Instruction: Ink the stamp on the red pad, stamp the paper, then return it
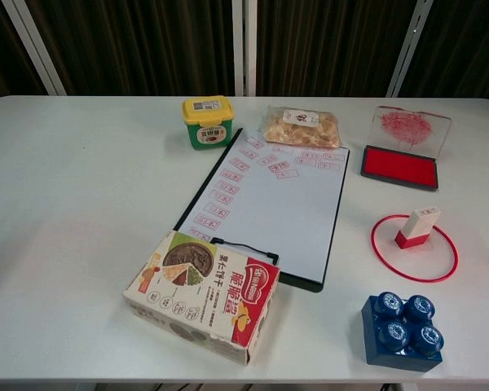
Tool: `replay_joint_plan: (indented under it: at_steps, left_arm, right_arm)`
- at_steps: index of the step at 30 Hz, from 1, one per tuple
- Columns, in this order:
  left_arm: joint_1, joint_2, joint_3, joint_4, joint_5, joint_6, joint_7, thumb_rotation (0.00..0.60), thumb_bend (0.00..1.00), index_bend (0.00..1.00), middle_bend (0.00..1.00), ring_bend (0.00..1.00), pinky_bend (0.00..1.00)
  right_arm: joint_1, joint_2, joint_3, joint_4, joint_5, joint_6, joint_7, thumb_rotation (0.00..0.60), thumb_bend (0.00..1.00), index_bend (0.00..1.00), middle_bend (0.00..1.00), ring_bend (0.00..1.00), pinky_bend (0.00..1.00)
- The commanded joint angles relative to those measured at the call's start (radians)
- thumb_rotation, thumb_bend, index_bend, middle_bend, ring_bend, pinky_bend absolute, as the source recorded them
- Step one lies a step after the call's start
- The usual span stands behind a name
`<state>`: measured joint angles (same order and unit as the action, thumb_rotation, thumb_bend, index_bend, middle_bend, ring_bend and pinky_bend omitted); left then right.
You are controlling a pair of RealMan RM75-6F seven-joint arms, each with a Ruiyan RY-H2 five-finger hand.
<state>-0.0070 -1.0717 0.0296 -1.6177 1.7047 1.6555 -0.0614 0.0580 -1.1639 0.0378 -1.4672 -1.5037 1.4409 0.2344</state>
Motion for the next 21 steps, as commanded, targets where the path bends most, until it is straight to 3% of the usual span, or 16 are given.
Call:
replay_joint_plan:
  at_steps: [1,16,21]
  left_arm:
    - [0.000,-0.001,0.000,0.001,0.000,0.000,-0.001,0.600,0.00,0.10,0.09,0.07,0.16]
    - [0.000,0.006,0.000,-0.007,0.010,0.008,0.001,0.600,0.00,0.10,0.09,0.07,0.16]
    - [-0.005,0.005,-0.003,-0.004,0.009,0.001,-0.003,0.600,0.00,0.10,0.09,0.07,0.16]
  right_arm:
    - [0.000,0.000,0.000,-0.001,-0.001,0.000,-0.001,0.600,0.12,0.00,0.00,0.00,0.00]
    - [0.006,-0.001,-0.005,-0.001,-0.023,0.006,-0.002,0.600,0.12,0.00,0.00,0.00,0.00]
    - [0.044,0.013,-0.008,-0.030,-0.080,-0.009,-0.072,0.600,0.12,0.00,0.00,0.00,0.00]
